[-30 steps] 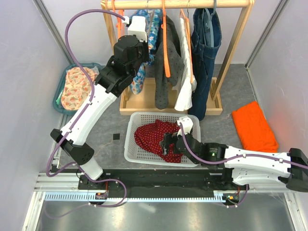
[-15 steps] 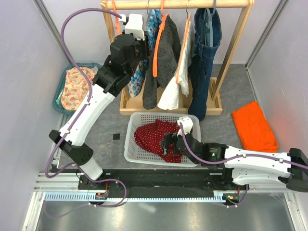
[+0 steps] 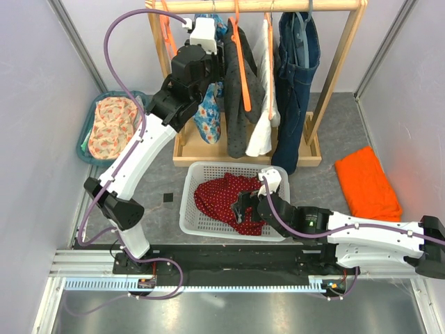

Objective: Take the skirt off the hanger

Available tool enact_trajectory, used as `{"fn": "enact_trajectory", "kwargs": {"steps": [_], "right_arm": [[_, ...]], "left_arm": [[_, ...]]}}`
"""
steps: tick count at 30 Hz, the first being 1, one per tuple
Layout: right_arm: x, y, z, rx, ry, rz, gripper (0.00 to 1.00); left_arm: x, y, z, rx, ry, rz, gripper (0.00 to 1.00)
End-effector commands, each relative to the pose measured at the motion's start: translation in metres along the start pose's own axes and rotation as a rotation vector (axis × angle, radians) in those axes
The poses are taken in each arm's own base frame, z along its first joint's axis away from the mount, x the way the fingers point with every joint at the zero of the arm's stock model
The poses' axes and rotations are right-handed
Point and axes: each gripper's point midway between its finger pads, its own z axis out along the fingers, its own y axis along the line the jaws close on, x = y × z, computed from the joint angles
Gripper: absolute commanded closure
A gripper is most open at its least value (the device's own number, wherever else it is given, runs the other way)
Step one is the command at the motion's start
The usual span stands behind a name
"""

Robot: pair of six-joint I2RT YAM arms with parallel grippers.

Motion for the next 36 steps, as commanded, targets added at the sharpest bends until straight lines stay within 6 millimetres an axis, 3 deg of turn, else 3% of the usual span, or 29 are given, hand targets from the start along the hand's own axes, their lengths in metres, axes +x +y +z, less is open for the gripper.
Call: {"fn": "enact_trajectory", "kwargs": {"steps": [1, 3, 9, 13, 18, 23, 29, 32, 34, 35, 36], "right_arm": [[-0.017, 0.003, -0.005, -0.002, -0.051, 0.026, 0.02], [-0.017, 0.003, -0.005, -0.002, -0.051, 0.027, 0.02], [-0.017, 0.004, -0.005, -0.006, -0.05, 0.03, 0.03], [-0.017, 0.004, -0.006, -0.01, -0.053, 0.038, 0.04], [-0.015, 0.001, -0.008, -0.012, -0.053, 0.043, 0.04], [-0.014, 0.0, -0.008, -0.01, -0.053, 0.047, 0.05], [-0.021, 0.002, -0.011, -0.02, -0.064, 0.046, 0.05], [-0.031, 0.008, -0.014, -0.028, -0.079, 0.041, 0.05], [-0.036, 0.009, -0.016, -0.029, -0.083, 0.036, 0.05], [-0.042, 0.012, -0.019, -0.034, -0.093, 0.035, 0.04], [-0.045, 0.013, -0.02, -0.035, -0.097, 0.031, 0.04]], "left_arm": [[-0.011, 0.003, 0.0, 0.0, -0.037, 0.013, 0.58], [-0.02, 0.004, -0.005, 0.005, -0.055, 0.0, 0.73], [-0.03, 0.005, -0.008, 0.012, -0.074, 0.004, 0.96], [-0.048, 0.004, -0.004, 0.025, -0.121, 0.001, 0.98], [-0.129, 0.005, -0.027, 0.06, -0.335, -0.002, 0.98], [-0.17, 0.013, -0.055, 0.071, -0.424, 0.005, 0.98], [-0.167, 0.03, -0.1, 0.095, -0.371, 0.029, 0.98], [-0.139, 0.035, -0.112, 0.108, -0.271, 0.069, 0.98], [-0.131, 0.045, -0.135, 0.117, -0.228, 0.09, 0.98], [-0.114, 0.044, -0.136, 0.128, -0.184, 0.116, 0.98], [-0.12, 0.052, -0.154, 0.129, -0.2, 0.113, 0.98]]}}
